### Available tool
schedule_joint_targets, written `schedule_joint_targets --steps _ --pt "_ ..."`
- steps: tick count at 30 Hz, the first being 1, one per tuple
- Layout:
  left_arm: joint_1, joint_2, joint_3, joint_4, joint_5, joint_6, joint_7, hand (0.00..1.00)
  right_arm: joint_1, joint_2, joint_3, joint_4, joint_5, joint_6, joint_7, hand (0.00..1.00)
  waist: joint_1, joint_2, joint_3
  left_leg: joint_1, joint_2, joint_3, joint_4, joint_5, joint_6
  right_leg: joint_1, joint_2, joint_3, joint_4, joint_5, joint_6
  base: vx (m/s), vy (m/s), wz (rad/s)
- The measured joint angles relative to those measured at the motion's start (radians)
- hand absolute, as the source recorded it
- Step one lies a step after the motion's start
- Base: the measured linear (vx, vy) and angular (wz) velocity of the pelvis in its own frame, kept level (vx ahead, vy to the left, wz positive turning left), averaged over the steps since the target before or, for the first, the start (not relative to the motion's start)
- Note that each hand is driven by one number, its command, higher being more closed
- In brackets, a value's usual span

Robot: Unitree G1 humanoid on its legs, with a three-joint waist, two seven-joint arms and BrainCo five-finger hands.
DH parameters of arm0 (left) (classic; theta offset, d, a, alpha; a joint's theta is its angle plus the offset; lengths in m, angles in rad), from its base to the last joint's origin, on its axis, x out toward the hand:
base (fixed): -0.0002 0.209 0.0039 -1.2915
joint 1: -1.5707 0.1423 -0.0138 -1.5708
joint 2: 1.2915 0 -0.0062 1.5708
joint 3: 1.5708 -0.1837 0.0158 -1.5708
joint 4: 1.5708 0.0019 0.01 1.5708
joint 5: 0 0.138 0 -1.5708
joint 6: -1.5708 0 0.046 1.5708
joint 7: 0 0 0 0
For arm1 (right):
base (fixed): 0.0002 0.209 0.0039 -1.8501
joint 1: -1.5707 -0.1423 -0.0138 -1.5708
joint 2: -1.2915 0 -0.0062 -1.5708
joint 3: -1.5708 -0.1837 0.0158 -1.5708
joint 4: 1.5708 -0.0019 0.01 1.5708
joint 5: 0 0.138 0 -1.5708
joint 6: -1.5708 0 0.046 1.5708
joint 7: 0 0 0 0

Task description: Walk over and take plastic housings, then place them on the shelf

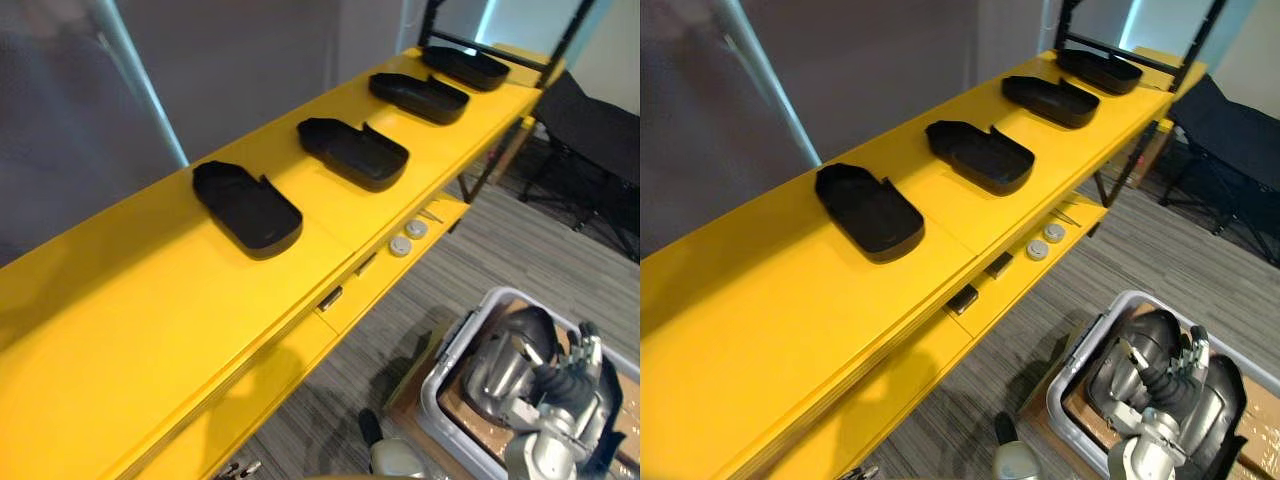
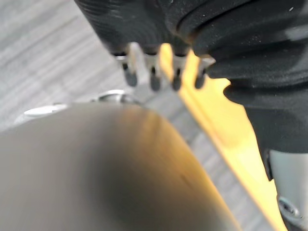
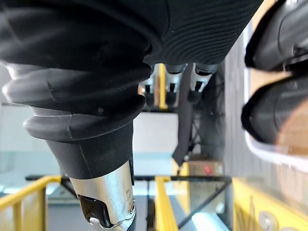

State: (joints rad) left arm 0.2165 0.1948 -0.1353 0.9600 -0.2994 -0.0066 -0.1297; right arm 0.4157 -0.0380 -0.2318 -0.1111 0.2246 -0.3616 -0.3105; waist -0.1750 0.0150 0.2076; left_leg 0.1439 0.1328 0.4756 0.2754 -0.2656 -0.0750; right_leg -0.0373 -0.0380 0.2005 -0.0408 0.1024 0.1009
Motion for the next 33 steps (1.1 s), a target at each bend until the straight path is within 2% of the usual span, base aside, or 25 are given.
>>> schedule_joint_targets --steps 1,2,5,6,8,9,10,12,14,15,16,17,19,20,22,23,24,25,26,28,29,30,31,32,33 --pt "0.001 0.002 0.006 -0.007 -0.012 -0.013 0.005 0.0 -0.021 -0.019 0.029 0.026 -0.001 -0.014 0.011 0.0 0.005 -0.004 0.006 -0.034 -0.003 -0.093 0.073 -0.002 0.005 -0.004 -0.002 0.013 0.004 -0.002 -0.003 -0.1 -0.042 -0.49" --pt "0.003 -0.006 0.009 -0.023 -0.057 -0.023 0.011 0.0 -0.075 -0.058 0.087 0.066 -0.005 -0.028 0.02 0.0 0.027 -0.001 0.016 -0.094 -0.026 -0.25 0.165 -0.008 0.014 -0.034 0.0 0.049 0.029 -0.008 -0.011 -0.11 0.017 -0.55" --pt "0.008 -0.028 0.016 -0.087 -0.087 -0.063 -0.005 0.0 -0.215 -0.091 0.14 0.115 -0.009 -0.035 0.025 0.0 0.061 0.026 0.026 -0.158 -0.082 -0.405 0.215 -0.036 0.045 -0.122 0.005 0.106 0.087 -0.009 -0.012 -0.07 0.118 -0.56" --pt "0.003 -0.033 0.014 -0.105 -0.088 -0.084 -0.014 0.0 -0.262 -0.098 0.148 0.133 -0.003 -0.033 0.021 0.0 0.062 0.031 0.029 -0.171 -0.093 -0.419 0.204 -0.052 0.045 -0.155 0.005 0.112 0.109 -0.01 -0.009 -0.1 0.161 -0.25" --pt "-0.033 -0.044 0.002 -0.124 -0.076 -0.109 -0.019 0.0 -0.307 -0.107 0.156 0.17 -0.002 -0.032 0.006 0.0 0.062 0.039 0.052 -0.169 -0.097 -0.419 0.189 -0.101 0.044 -0.191 0.011 0.115 0.166 -0.013 0.017 -0.12 0.146 -0.04" --pt "-0.071 -0.049 -0.015 -0.128 -0.011 -0.123 -0.017 0.0 -0.312 -0.103 0.165 0.201 0.005 -0.025 0.0 0.0 0.062 0.031 0.083 -0.15 -0.096 -0.42 0.195 -0.135 0.045 -0.191 0.021 0.125 0.199 -0.011 0.024 -0.16 0.162 -0.3" --pt "-0.097 -0.053 -0.047 -0.156 0.053 -0.12 -0.012 0.0 -0.304 -0.091 0.185 0.229 0.019 -0.023 0.002 0.0 0.061 0.008 0.11 -0.136 -0.099 -0.417 0.214 -0.165 0.052 -0.191 0.029 0.138 0.217 -0.002 0.039 -0.19 0.158 -0.47" --pt "-0.13 -0.054 -0.086 -0.195 0.08 -0.099 -0.002 0.0 -0.269 -0.062 0.203 0.244 0.037 -0.031 0.008 0.0 0.059 -0.025 0.134 -0.124 -0.107 -0.381 0.254 -0.203 0.074 -0.189 0.036 0.182 0.221 0.019 0.058 -0.26 0.148 -0.94" --pt "-0.15 -0.082 -0.087 -0.213 0.064 -0.065 -0.002 0.0 -0.23 -0.045 0.202 0.242 0.045 -0.054 0.03 0.0 0.055 -0.042 0.144 -0.116 -0.107 -0.315 0.272 -0.213 0.093 -0.18 0.03 0.159 0.166 0.101 0.016 -0.31 0.126 -1.24" --pt "-0.156 -0.088 -0.085 -0.234 0.042 -0.03 0.006 0.0 -0.213 -0.04 0.201 0.241 0.045 -0.059 0.052 0.0 0.053 -0.053 0.148 -0.11 -0.104 -0.256 0.252 -0.195 0.122 -0.178 0.0 0.055 0.133 0.099 -0.067 -0.31 0.075 -1.16" --pt "-0.177 -0.094 -0.086 -0.229 0.023 0.005 0.022 0.0 -0.213 -0.04 0.203 0.241 0.052 -0.06 0.071 0.0 0.055 -0.042 0.154 -0.119 -0.08 -0.213 0.243 -0.18 0.132 -0.209 -0.015 -0.055 0.205 0.073 -0.083 -0.29 0.059 -1.05" --pt "-0.184 -0.096 -0.085 -0.226 0.017 0.019 0.035 0.0 -0.216 -0.04 0.209 0.241 0.06 -0.063 0.074 0.0 0.058 -0.035 0.153 -0.125 -0.067 -0.202 0.232 -0.167 0.131 -0.219 -0.015 -0.095 0.246 0.056 -0.089 -0.23 0.048 -0.72" --pt "-0.205 -0.091 -0.086 -0.199 -0.017 0.04 0.049 0.0 -0.223 -0.022 0.24 0.241 0.059 -0.075 0.074 0.0 0.063 -0.026 0.151 -0.131 -0.041 -0.189 0.16 -0.1 0.126 -0.224 -0.034 -0.153 0.384 -0.018 -0.087 -0.13 0.014 -0.31" --pt "-0.21 -0.08 -0.084 -0.188 -0.022 0.052 0.055 0.0 -0.227 -0.003 0.262 0.241 0.038 -0.077 0.063 0.0 0.076 -0.027 0.151 -0.135 -0.031 -0.188 0.11 -0.057 0.119 -0.21 -0.07 -0.173 0.471 -0.071 -0.105 -0.09 -0.072 -0.2" --pt "-0.201 -0.073 -0.078 -0.18 -0.029 0.06 0.097 0.0 -0.247 0.004 0.311 0.241 0.034 -0.076 0.035 0.0 0.117 -0.027 0.151 -0.141 0.002 -0.16 0.084 -0.028 0.098 -0.183 -0.135 -0.193 0.562 -0.106 -0.138 -0.09 -0.16 -0.58" --pt "-0.188 -0.067 -0.043 -0.173 -0.003 0.038 0.114 0.0 -0.286 0.006 0.362 0.247 0.031 -0.072 0.003 0.0 0.15 -0.024 0.15 -0.146 0.048 -0.119 0.087 -0.016 0.077 -0.167 -0.223 -0.23 0.602 -0.106 -0.143 -0.06 -0.166 -0.75" --pt "-0.186 -0.065 -0.039 -0.172 0.002 0.033 0.114 0.0 -0.294 0.006 0.371 0.247 0.031 -0.072 -0.001 0.0 0.153 -0.024 0.15 -0.145 0.055 -0.11 0.087 -0.014 0.073 -0.167 -0.233 -0.231 0.608 -0.106 -0.143 -0.08 -0.314 -0.99" --pt "-0.174 -0.048 -0.033 -0.167 0.031 0.015 0.114 0.0 -0.321 0.01 0.395 0.246 0.012 -0.068 -0.018 0.0 0.161 -0.024 0.15 -0.145 0.09 -0.084 0.094 -0.005 0.058 -0.167 -0.272 -0.232 0.613 -0.104 -0.142 -0.03 -0.243 -0.63" --pt "-0.167 -0.04 -0.032 -0.16 0.046 0.007 0.113 0.0 -0.327 0.013 0.402 0.244 0.001 -0.064 -0.022 0.0 0.161 -0.024 0.15 -0.145 0.108 -0.078 0.101 0.0 0.049 -0.167 -0.287 -0.232 0.609 -0.103 -0.141 -0.04 -0.399 -0.81" --pt "-0.151 -0.022 -0.024 -0.156 0.075 -0.016 0.104 0.0 -0.307 0.016 0.405 0.236 -0.033 -0.025 -0.045 0.0 0.161 -0.025 0.149 -0.142 0.178 -0.052 0.105 0.029 -0.01 -0.174 -0.315 -0.229 0.569 -0.094 -0.125 -0.02 -0.427 -0.66" --pt "-0.15 -0.017 -0.025 -0.156 0.075 -0.018 0.099 0.0 -0.297 0.017 0.405 0.236 -0.045 -0.012 -0.049 0.0 0.159 -0.031 0.146 -0.141 0.196 -0.045 0.108 0.036 -0.03 -0.178 -0.314 -0.231 0.553 -0.086 -0.111 -0.01 -0.522 -0.64" --pt "-0.145 -0.004 -0.026 -0.155 0.07 -0.021 0.086 0.0 -0.266 0.023 0.406 0.232 -0.065 0.011 -0.054 0.0 0.158 -0.054 0.132 -0.139 0.222 -0.026 0.113 0.052 -0.068 -0.187 -0.313 -0.245 0.512 -0.047 -0.052 0.0 -0.594 -0.63" --pt "-0.14 0.013 -0.025 -0.156 0.041 -0.023 0.084 0.0 -0.234 0.03 0.405 0.217 -0.085 0.029 -0.046 0.0 0.152 -0.087 0.112 -0.137 0.235 -0.023 0.115 0.066 -0.124 -0.187 -0.314 -0.303 0.456 -0.005 0.057 0.01 -0.619 -0.68" --pt "-0.144 0.011 -0.023 -0.15 0.014 -0.022 0.088 0.0 -0.223 0.023 0.402 0.212 -0.089 0.037 -0.036 0.0 0.146 -0.088 0.11 -0.134 0.251 -0.024 0.113 0.075 -0.141 -0.181 -0.308 -0.331 0.454 -0.075 0.114 0.04 -0.647 -0.89" --pt "-0.152 -0.012 -0.025 -0.151 -0.04 -0.025 0.097 0.0 -0.231 -0.013 0.391 0.204 -0.098 0.046 -0.007 0.0 0.133 -0.058 0.116 -0.132 0.298 -0.033 0.102 0.089 -0.144 -0.189 -0.258 -0.355 0.435 -0.166 0.106 0.04 -0.576 -0.97"
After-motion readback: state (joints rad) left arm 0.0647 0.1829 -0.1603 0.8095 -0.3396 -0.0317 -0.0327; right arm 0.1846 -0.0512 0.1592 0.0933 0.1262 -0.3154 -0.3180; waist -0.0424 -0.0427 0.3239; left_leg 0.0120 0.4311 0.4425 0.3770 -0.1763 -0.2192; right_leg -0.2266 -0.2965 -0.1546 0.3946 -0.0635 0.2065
